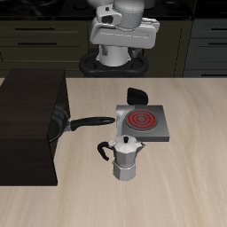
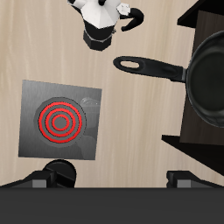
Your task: Place the moka pot on the stove and close the stove
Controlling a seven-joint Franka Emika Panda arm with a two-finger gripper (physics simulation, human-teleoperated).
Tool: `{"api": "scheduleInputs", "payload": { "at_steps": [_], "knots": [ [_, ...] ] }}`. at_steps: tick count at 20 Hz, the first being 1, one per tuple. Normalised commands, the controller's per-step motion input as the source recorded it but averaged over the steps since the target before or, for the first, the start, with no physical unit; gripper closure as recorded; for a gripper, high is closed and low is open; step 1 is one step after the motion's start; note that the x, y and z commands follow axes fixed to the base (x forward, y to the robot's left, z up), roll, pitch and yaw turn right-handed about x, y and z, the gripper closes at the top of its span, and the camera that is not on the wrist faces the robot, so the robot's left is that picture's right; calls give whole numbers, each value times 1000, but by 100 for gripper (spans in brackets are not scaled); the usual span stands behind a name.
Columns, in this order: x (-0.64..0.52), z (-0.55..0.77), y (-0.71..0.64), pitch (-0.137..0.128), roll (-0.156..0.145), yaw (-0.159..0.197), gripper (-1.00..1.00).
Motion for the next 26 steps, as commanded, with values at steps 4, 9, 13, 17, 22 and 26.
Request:
{"api": "scheduleInputs", "payload": {
  "at_steps": [4, 9, 13, 17, 22, 26],
  "knots": [
    [-112, -140, -106, -10, 29, -40, -100],
    [-177, 187, -110, -44, -7, 15, -100],
    [-132, 344, -167, -61, -34, 31, -100],
    [122, 461, -138, -29, -45, 3, -100],
    [367, 167, 47, 33, 2, 19, -100],
    [310, -55, 64, 33, 5, 11, -100]
  ]
}}
